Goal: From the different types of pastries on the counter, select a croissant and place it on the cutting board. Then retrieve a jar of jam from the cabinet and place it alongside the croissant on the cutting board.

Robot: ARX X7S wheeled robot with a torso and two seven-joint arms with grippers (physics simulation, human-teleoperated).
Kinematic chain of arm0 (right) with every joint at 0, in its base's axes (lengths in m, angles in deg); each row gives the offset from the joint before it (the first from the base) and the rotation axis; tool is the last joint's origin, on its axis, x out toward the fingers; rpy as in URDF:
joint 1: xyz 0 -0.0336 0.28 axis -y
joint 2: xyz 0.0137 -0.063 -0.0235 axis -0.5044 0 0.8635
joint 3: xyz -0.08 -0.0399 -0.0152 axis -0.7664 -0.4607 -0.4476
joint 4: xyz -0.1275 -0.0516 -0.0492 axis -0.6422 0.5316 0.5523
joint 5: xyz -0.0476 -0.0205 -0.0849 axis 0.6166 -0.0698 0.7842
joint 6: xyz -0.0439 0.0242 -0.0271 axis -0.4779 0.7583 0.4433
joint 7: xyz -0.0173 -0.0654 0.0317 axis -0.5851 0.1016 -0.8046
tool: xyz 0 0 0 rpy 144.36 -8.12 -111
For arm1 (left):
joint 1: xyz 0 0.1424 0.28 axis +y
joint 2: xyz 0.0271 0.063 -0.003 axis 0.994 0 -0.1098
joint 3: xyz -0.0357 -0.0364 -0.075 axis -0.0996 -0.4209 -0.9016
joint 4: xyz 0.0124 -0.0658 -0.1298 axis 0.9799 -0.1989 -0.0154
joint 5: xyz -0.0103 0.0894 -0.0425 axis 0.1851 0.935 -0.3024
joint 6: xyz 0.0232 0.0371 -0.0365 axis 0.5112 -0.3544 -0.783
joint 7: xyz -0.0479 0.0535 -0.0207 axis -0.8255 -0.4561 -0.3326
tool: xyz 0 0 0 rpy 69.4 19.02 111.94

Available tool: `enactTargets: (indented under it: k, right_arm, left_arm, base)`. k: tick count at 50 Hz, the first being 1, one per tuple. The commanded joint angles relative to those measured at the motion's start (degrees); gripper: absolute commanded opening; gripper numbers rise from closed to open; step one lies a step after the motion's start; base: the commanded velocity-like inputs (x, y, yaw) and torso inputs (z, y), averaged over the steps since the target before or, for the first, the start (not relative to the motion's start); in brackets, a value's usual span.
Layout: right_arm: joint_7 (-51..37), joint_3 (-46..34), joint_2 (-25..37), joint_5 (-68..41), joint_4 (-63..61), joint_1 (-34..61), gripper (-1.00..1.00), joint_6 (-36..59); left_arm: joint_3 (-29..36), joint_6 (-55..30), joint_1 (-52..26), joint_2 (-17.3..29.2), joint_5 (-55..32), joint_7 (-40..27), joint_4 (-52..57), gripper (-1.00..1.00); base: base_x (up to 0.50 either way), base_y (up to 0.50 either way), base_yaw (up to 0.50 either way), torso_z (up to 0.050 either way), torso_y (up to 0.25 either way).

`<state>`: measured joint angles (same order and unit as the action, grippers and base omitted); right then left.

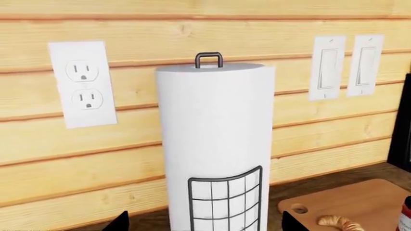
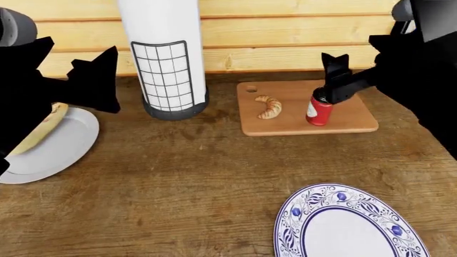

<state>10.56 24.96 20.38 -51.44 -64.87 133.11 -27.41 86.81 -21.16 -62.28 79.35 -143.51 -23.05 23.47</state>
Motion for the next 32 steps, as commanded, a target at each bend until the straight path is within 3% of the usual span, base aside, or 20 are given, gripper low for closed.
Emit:
enactTargets:
  k: [1,10,22,27,32]
  right_arm:
    - [-8.35,7.96,10.35,-16.75,-13.19,2.42,1.00,7.16]
    - [-13.08,11.79,17.04,-26.20,-17.26,3.26,1.00,8.11]
    - [-14.95,20.37,28.02,-32.19,-21.67,-5.08,1.00,1.66]
    - [-15.03,32.23,32.75,-32.82,-23.89,-19.01,1.00,-3.88]
    - [-19.49,49.08,26.78,-32.38,-25.16,-30.30,1.00,-0.44]
  left_arm:
    - [-1.70,1.03,1.39,1.23,-1.53,-0.73,1.10,1.00]
    - [-3.82,2.30,3.64,2.74,-2.18,-0.63,2.89,1.00]
    - [-11.69,5.73,9.59,7.93,-3.53,-0.72,5.85,1.00]
    - [-14.47,6.71,11.22,9.14,-4.50,-0.93,6.43,1.00]
    - [-23.13,8.88,19.69,9.39,-4.29,-0.59,9.68,1.00]
  base:
    - [0.00,0.00,0.00,0.000,0.000]
    - [0.00,0.00,0.00,0.000,0.000]
    - [0.00,0.00,0.00,0.000,0.000]
    - [0.00,0.00,0.00,0.000,0.000]
    - [0.00,0.00,0.00,0.000,0.000]
